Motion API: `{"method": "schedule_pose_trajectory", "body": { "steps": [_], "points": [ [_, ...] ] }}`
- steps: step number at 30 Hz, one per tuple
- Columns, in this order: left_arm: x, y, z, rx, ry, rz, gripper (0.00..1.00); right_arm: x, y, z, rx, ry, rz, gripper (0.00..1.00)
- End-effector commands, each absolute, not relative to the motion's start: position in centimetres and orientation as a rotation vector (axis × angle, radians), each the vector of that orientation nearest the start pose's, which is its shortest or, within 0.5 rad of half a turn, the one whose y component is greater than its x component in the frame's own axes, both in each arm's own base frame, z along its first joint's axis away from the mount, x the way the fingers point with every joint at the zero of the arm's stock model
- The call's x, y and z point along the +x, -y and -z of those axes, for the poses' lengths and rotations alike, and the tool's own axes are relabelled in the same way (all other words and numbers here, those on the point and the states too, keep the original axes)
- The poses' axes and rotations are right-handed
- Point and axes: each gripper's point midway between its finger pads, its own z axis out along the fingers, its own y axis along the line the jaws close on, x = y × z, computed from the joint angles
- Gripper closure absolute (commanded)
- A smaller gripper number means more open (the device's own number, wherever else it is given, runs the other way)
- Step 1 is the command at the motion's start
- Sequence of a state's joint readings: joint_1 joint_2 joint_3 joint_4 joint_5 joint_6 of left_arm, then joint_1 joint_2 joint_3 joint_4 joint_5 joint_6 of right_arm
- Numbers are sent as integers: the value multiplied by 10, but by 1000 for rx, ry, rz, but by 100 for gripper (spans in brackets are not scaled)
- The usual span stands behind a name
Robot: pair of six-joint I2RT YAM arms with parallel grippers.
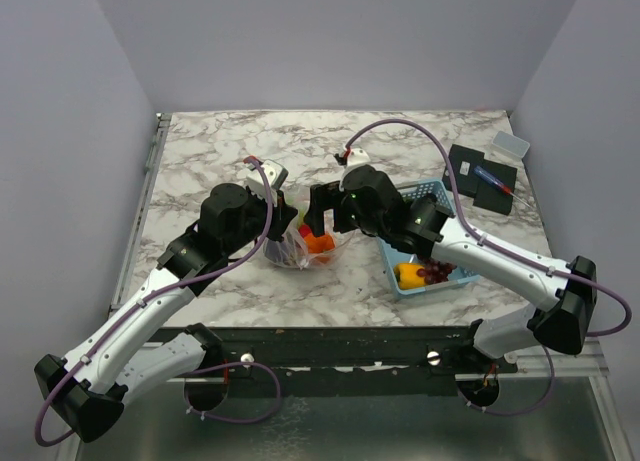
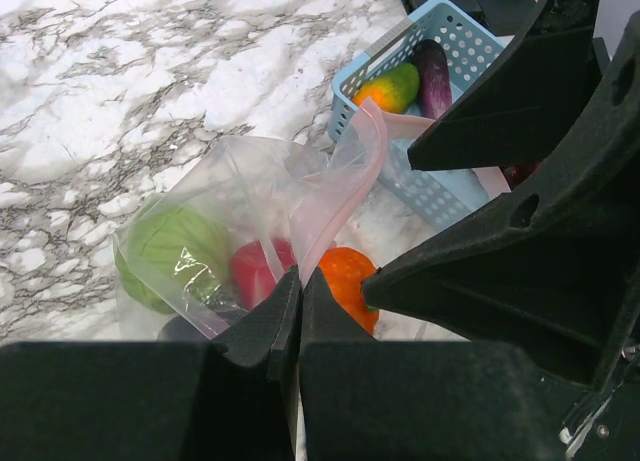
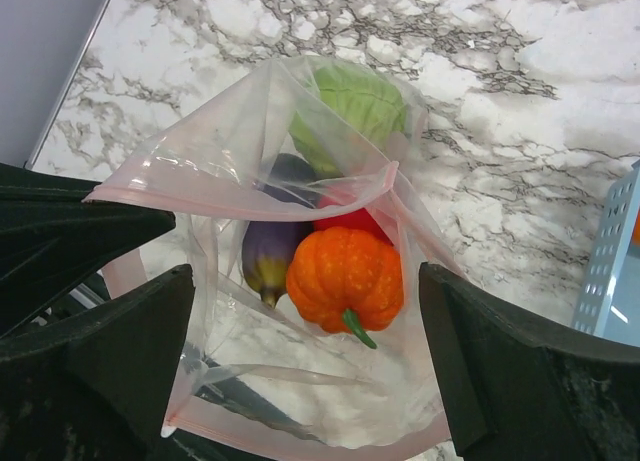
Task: Place the food in the zip-top bag and seal the zipper
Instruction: Place the fake vegetable in the zipper food storage bag, then pick up the fake fruit from the bin.
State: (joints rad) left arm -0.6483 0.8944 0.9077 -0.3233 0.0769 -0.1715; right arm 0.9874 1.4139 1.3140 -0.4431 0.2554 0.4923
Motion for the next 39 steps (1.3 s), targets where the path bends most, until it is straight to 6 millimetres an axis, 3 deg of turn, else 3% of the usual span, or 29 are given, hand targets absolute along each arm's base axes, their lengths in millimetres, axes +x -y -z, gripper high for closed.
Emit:
{"method": "schedule_pose_trajectory", "body": {
  "steps": [1, 7, 12, 17, 29, 39],
  "points": [
    [247, 211, -278, 502, -1835, 625, 100, 255, -336, -269, -346, -2076, -628, 0],
    [247, 211, -278, 501, -1835, 623, 100, 250, -323, -292, -298, -2029, -657, 0],
    [247, 211, -277, 501, -1837, 623, 100, 249, -294, -310, -195, -2003, -604, 0],
    [247, 211, -276, 501, -1840, 623, 100, 253, -257, -310, -76, -2000, -462, 0],
    [248, 212, -275, 501, -1846, 626, 100, 267, -183, -275, 160, -2032, -180, 4],
    [249, 211, -273, 499, -1851, 618, 100, 294, -167, -214, 274, -2154, -181, 4]
  ]
}}
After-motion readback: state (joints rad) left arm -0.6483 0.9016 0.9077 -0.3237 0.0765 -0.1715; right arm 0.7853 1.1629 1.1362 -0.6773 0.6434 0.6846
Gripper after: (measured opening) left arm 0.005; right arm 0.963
